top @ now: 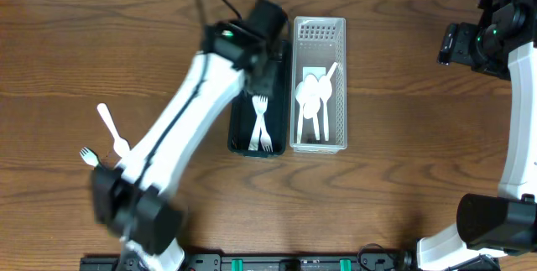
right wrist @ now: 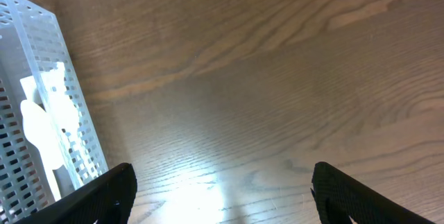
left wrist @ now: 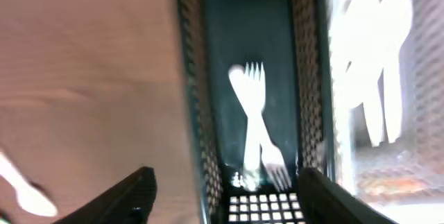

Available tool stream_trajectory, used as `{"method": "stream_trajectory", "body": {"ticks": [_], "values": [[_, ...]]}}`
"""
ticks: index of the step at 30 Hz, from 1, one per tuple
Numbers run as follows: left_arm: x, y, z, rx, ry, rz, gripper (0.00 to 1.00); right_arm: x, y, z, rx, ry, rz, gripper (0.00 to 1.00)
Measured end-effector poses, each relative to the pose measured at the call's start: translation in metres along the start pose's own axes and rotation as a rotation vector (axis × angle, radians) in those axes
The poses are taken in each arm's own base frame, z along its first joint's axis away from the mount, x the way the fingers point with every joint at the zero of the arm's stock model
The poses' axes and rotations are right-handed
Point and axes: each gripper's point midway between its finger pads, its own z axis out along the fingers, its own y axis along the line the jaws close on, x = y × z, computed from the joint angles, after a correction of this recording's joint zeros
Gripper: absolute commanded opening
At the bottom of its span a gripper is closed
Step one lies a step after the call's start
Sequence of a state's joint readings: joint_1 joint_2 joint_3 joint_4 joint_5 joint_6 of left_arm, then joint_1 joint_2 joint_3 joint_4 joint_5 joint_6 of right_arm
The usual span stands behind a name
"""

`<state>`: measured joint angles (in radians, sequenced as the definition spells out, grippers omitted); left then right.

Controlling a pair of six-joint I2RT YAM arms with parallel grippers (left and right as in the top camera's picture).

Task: Pack container
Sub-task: 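Lower the fork into the black basket and open the left gripper, then grasp the white spoon on the left with the left gripper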

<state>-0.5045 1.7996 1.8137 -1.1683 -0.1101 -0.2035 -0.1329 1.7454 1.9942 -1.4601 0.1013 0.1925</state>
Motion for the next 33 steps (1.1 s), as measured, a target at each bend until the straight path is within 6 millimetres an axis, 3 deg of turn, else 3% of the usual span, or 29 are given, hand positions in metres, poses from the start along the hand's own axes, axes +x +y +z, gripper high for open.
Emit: {"method": "stream_trajectory", "body": {"ticks": [3, 6, 8, 9, 11, 16, 20, 24, 28, 33], "values": [[-0.016, 0.028, -0.06, -0.029, -0.166, -0.054, 0.79, 0.0, 0.0, 0.0, 0.0, 0.0, 0.0, 0.84], [-0.006, 0.08, -0.1, -0.097, -0.223, -0.16, 0.8, 0.0, 0.0, 0.0, 0.0, -0.001, 0.0, 0.86], [0.011, 0.122, -0.111, -0.162, -0.201, -0.263, 0.81, -0.001, 0.0, 0.0, 0.0, -0.003, 0.0, 0.86], [0.022, 0.15, -0.113, -0.208, -0.175, -0.339, 0.81, -0.001, 0.0, 0.0, 0.0, -0.004, 0.0, 0.86], [0.036, 0.184, -0.11, -0.268, -0.135, -0.451, 0.82, -0.001, 0.0, 0.0, -0.001, -0.006, 0.001, 0.86], [0.074, 0.258, -0.075, -0.374, -0.034, -0.7, 0.83, -0.002, 0.0, 0.0, -0.001, -0.008, 0.001, 0.87], [0.103, 0.296, -0.023, -0.365, -0.004, -0.858, 0.83, -0.002, 0.0, 0.0, -0.001, -0.009, 0.001, 0.87], [0.141, 0.307, 0.033, -0.313, 0.066, -0.952, 0.85, -0.002, 0.0, 0.0, -0.001, -0.009, 0.001, 0.88], [0.177, 0.3, 0.079, -0.275, 0.159, -0.993, 0.85, -0.002, 0.0, 0.0, -0.001, -0.009, 0.001, 0.9], [0.194, 0.291, 0.113, -0.246, 0.227, -1.002, 0.85, -0.002, 0.0, 0.0, -0.001, -0.009, 0.001, 0.92]]}}
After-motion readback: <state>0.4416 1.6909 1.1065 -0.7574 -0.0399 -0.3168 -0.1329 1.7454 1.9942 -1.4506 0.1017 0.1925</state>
